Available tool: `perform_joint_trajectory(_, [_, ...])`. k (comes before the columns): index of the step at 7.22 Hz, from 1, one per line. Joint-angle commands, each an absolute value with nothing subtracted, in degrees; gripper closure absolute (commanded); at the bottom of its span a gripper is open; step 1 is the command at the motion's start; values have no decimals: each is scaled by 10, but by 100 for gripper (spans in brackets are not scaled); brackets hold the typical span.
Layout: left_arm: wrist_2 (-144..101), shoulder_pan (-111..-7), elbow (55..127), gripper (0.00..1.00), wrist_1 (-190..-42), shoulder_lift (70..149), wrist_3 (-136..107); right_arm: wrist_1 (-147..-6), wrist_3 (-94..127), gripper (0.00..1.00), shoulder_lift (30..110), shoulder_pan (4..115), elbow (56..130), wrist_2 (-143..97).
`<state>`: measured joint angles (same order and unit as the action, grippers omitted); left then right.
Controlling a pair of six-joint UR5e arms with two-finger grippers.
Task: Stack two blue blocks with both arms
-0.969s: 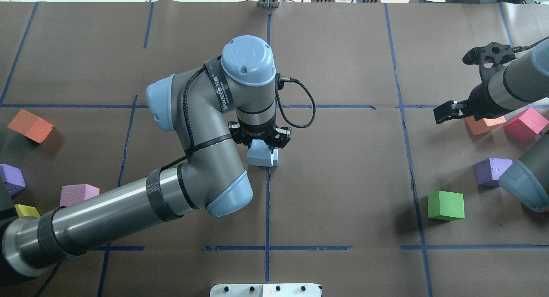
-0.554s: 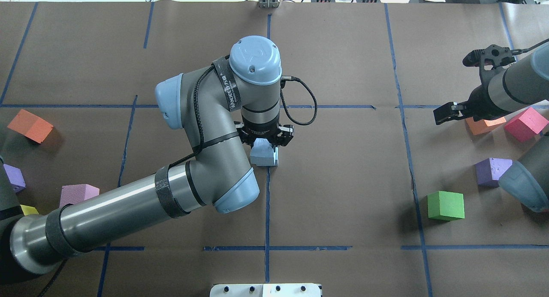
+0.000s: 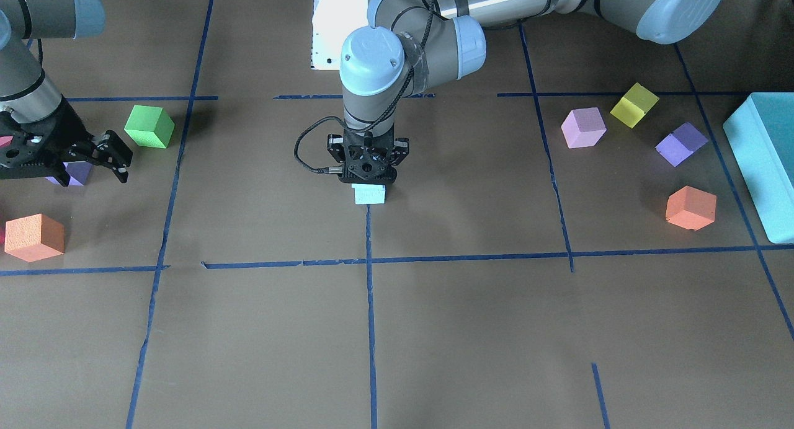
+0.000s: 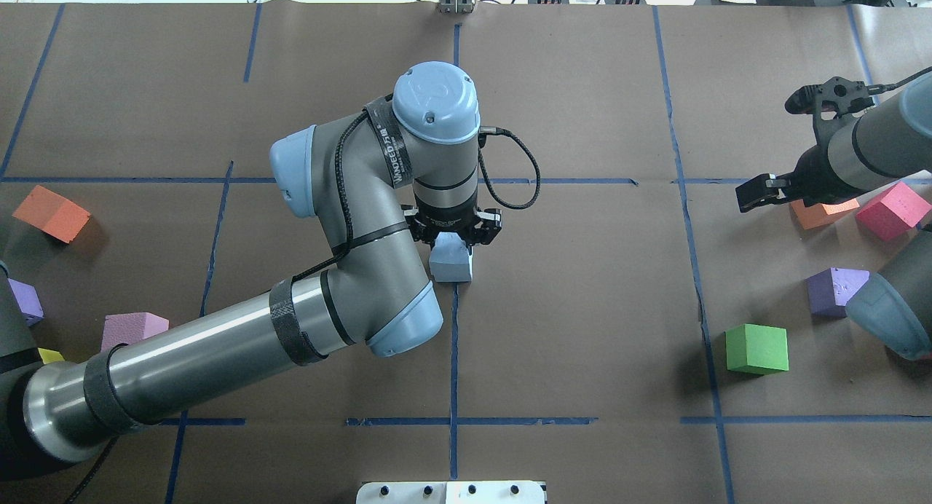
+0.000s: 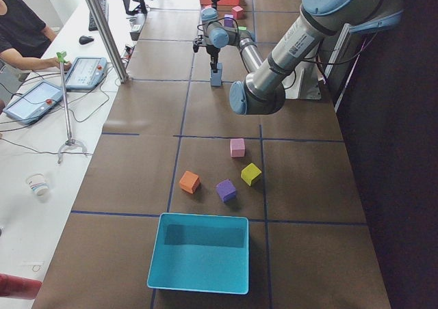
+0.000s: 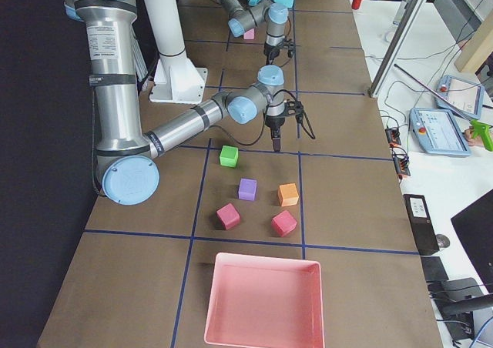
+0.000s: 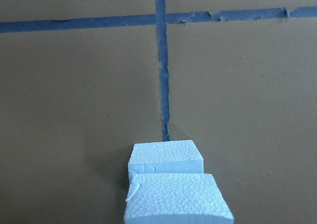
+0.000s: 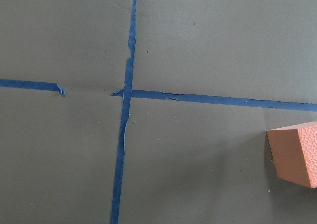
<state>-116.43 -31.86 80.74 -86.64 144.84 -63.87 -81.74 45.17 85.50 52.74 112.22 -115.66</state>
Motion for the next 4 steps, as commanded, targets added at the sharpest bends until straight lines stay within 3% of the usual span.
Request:
perform_joint_trajectory(1, [-1165,-319,807,57,-868,1449,-641,-817,452,0,854,526,1121,-1157])
perform_joint_trajectory(3, [-1165,-319,808,57,-867,1448,-642,-812,452,0,853,526,1113,-1157])
perform_joint_trajectory(4, [-1165,-319,808,50,-867,1447,-642,-804,452,0,853,526,1107,-1157])
